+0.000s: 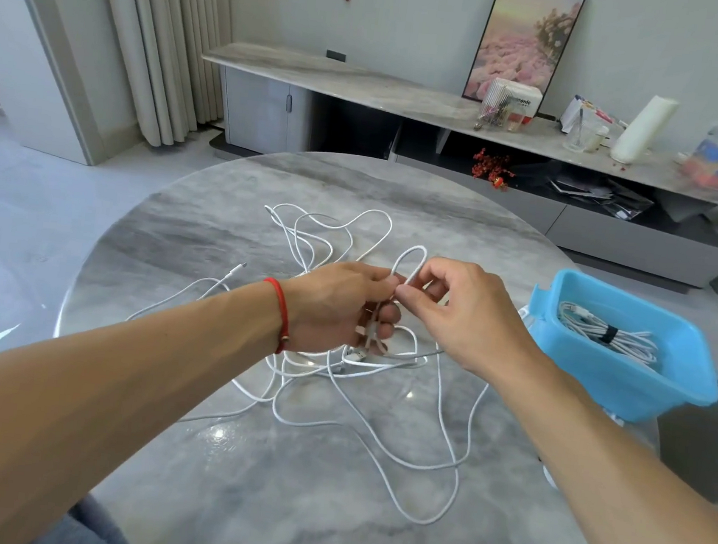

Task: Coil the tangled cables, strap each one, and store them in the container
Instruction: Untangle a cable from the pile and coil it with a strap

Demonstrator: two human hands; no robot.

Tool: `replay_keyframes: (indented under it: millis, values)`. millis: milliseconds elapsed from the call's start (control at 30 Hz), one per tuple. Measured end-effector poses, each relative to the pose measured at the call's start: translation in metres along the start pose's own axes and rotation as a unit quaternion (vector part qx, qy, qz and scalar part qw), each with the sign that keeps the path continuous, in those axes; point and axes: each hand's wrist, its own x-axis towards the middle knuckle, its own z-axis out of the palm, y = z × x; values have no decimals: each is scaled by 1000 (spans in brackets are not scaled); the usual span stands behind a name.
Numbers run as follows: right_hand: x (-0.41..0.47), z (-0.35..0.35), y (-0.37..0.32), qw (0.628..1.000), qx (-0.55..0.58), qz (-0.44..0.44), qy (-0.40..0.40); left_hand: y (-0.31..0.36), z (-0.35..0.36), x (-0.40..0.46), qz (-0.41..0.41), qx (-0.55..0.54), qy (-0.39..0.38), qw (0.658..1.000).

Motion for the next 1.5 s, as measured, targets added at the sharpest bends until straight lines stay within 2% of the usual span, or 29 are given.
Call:
replay_keyframes:
  millis: [100,200,400,467,567,633,700,833,900,1000,1100,1200,1267,1400,1500]
  values:
    - [-1,-4,0,998,4,20,-56,4,0,2,15,-12,72,997]
    - [-4,-11,4,992,-46,14,-114,10,-3,2,12,-15,133,991]
    - [-4,-32,19,984,-63,-63,-153,17,-10,1,-28,3,148,989]
    - [-4,-30,18,987,-31,-90,-132,17,-8,0,-52,38,120,991]
    - [-4,-25,12,993,17,-103,-51,14,0,-1,-85,89,41,992]
    - [-3,-22,8,995,18,-95,-3,11,5,-2,-72,118,-11,990]
    - [-3,-20,7,996,1,-86,29,8,10,-3,-47,149,-31,987]
    - [0,-19,9,996,-58,-44,52,2,14,-2,6,201,-7,980]
    - [1,-20,11,998,-23,-16,55,0,14,-3,25,256,3,966]
    - [0,-23,13,997,80,15,10,0,11,-2,38,316,46,947]
    - [-2,-29,20,998,14,29,-45,1,-1,1,56,350,116,928]
    - [-4,-33,23,994,-8,70,-78,0,-10,2,72,406,142,900]
    - [-3,-31,22,991,44,102,-74,-2,-9,2,80,410,153,895]
    - [-3,-24,13,952,260,164,-20,-7,5,0,98,327,137,930]
    - [-5,-18,7,922,343,181,2,-9,20,-1,108,233,127,958]
